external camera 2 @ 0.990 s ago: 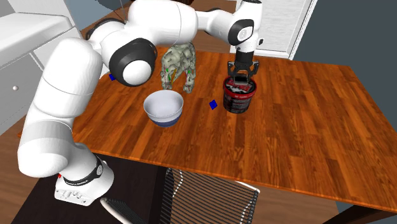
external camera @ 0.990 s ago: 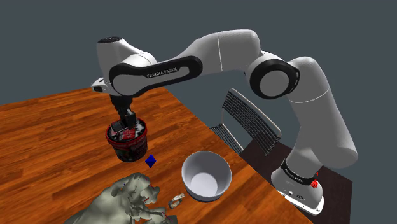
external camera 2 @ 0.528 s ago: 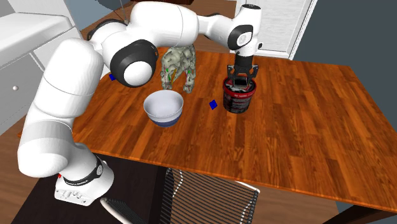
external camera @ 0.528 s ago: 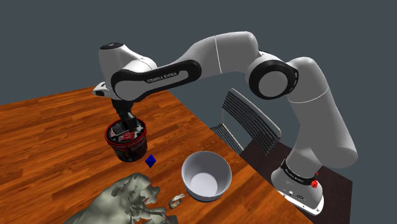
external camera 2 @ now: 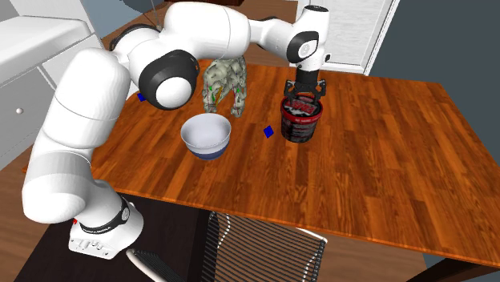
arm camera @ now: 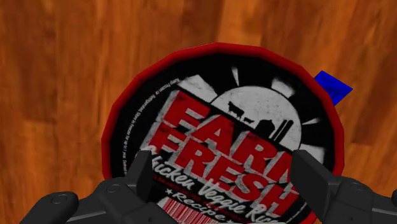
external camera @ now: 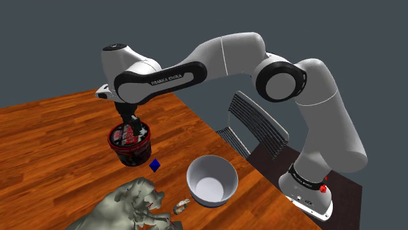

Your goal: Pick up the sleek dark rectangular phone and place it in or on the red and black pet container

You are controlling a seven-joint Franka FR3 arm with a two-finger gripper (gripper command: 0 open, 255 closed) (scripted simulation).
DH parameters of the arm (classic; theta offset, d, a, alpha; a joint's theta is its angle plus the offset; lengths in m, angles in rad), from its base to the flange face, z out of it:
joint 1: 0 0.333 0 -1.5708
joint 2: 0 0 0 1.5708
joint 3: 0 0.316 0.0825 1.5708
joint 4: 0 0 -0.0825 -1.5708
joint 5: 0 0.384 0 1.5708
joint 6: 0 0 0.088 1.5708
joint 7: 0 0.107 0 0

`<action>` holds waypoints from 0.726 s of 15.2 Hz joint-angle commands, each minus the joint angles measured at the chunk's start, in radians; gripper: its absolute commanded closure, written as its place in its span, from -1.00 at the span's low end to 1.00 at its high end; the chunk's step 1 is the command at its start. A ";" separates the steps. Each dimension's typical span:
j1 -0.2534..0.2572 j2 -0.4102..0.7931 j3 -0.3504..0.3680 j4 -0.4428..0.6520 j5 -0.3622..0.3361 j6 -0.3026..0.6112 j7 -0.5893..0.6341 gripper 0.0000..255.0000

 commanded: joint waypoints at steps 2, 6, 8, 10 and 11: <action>0.000 -0.011 0.001 0.016 0.002 -0.026 -0.001 -1.00; 0.003 -0.032 0.004 0.074 0.006 -0.106 -0.006 -1.00; 0.003 -0.032 0.004 0.074 0.006 -0.106 -0.006 -1.00; 0.003 -0.032 0.004 0.074 0.006 -0.106 -0.006 -1.00; 0.003 -0.032 0.004 0.074 0.006 -0.106 -0.006 -1.00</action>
